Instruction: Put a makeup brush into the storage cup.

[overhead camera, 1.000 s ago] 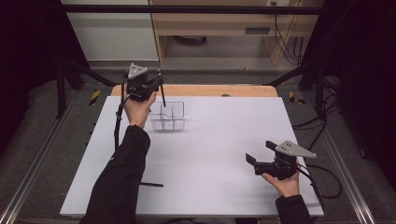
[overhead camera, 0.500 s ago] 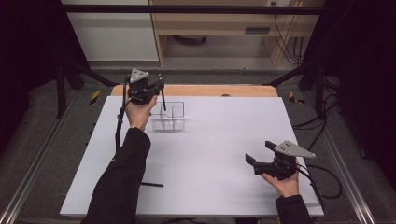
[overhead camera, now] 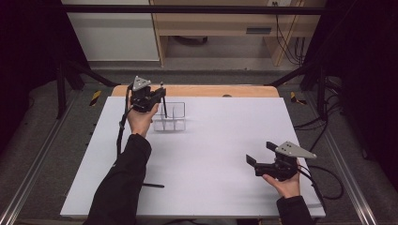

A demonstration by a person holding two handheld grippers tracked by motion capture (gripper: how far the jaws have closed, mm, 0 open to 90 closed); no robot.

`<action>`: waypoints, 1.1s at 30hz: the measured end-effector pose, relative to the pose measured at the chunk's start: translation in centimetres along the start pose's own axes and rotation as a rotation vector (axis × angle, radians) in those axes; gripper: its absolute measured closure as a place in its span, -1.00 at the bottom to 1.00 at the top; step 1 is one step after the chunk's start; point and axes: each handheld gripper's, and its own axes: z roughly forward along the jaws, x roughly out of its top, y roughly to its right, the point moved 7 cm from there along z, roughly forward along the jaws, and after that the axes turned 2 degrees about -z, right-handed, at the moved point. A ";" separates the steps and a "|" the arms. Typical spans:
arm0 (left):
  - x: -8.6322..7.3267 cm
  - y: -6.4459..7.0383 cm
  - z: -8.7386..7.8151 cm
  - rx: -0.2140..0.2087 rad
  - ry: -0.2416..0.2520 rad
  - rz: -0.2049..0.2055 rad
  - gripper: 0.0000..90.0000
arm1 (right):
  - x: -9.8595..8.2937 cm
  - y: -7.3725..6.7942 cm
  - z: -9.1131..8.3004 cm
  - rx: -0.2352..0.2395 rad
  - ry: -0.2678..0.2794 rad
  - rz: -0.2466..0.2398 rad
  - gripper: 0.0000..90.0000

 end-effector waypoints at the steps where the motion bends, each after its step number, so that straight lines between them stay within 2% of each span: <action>1: -0.2 0.0 0.1 0.000 -0.002 0.000 0.86 | 0.0 0.0 0.0 0.000 0.000 0.001 -0.88; 12: -1.9 -0.1 0.5 0.003 -0.031 -0.001 0.86 | 0.0 -0.1 0.1 0.001 -0.002 -0.002 -0.88; 17: -2.6 -0.1 0.7 0.006 -0.051 0.010 0.86 | -0.1 -0.1 0.1 0.003 -0.004 0.000 -0.88; 25: -3.1 -0.1 0.6 -0.001 -0.075 0.018 0.84 | -0.1 -0.1 0.1 0.001 -0.006 0.003 -0.88; 30: -3.6 -0.2 0.2 -0.015 -0.087 0.010 0.76 | -0.1 -0.1 0.2 0.000 -0.008 -0.003 -0.88; 33: -3.6 -0.3 -0.5 -0.021 -0.082 0.005 0.61 | -0.1 -0.1 0.2 0.001 -0.008 -0.001 -0.88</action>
